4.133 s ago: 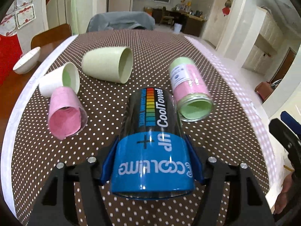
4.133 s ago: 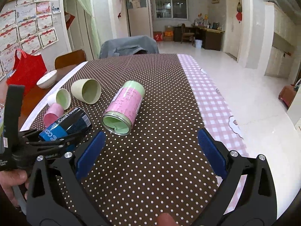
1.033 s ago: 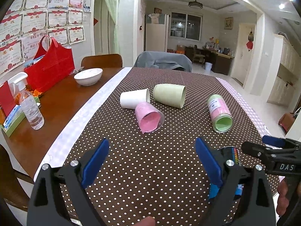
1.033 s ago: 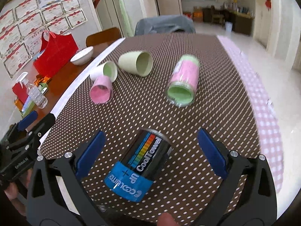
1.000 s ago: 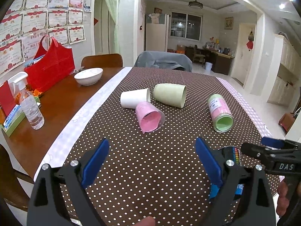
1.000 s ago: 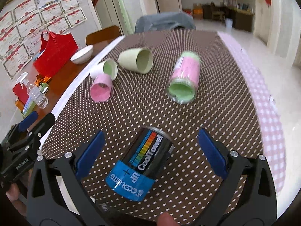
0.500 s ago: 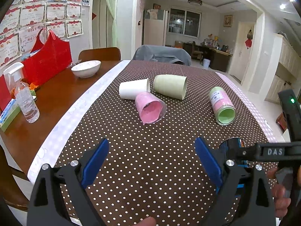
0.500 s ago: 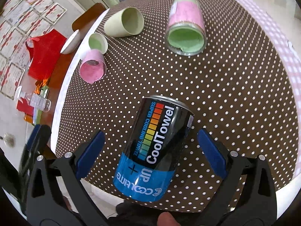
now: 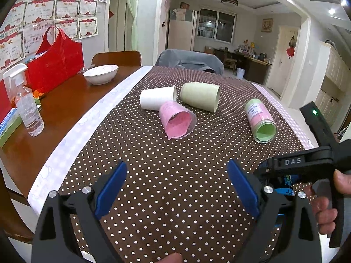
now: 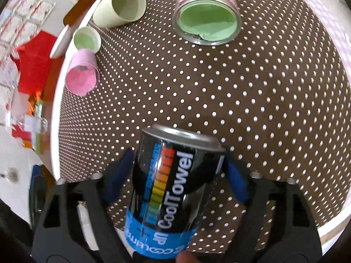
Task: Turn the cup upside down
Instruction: 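Rotate the held can with the right tool until its metal lid faces up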
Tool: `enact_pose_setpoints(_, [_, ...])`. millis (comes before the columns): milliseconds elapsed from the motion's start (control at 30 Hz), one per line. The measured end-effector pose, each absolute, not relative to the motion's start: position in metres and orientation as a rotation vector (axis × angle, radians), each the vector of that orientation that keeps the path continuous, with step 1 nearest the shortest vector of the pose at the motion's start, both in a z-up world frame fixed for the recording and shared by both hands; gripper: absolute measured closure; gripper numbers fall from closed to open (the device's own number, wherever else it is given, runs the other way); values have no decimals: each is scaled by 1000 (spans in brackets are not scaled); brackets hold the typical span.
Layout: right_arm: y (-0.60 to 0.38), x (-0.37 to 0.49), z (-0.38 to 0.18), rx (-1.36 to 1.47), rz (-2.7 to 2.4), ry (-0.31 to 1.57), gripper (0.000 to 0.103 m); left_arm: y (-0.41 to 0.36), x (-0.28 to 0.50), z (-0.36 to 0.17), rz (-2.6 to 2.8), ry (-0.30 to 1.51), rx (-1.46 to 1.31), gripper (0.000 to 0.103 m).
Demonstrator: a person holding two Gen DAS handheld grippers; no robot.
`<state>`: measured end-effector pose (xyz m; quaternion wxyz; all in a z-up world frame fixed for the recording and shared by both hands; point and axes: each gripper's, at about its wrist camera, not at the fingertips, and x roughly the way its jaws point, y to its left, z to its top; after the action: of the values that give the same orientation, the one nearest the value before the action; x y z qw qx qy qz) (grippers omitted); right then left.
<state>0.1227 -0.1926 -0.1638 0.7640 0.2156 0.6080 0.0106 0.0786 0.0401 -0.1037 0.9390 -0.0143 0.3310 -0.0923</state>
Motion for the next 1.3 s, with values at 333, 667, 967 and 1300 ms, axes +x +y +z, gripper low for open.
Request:
enact_pose_setpoints(333, [-196,109,-160,488,114,1246,34,36,76,-101,-186,673,-15,12])
enact_pose_setpoints(667, [-222,103,-154,646,200,1189,35,30,75,-93,-167,667,9,12])
enact_pose_setpoints(967, [-226,86,-134,610,263,1049,36,24,75,-90,-160,668,27,12])
enact_pose_setpoints(1300, [-193,66,-89,286,181,751,36,24,73,-84,-141,657,30,12])
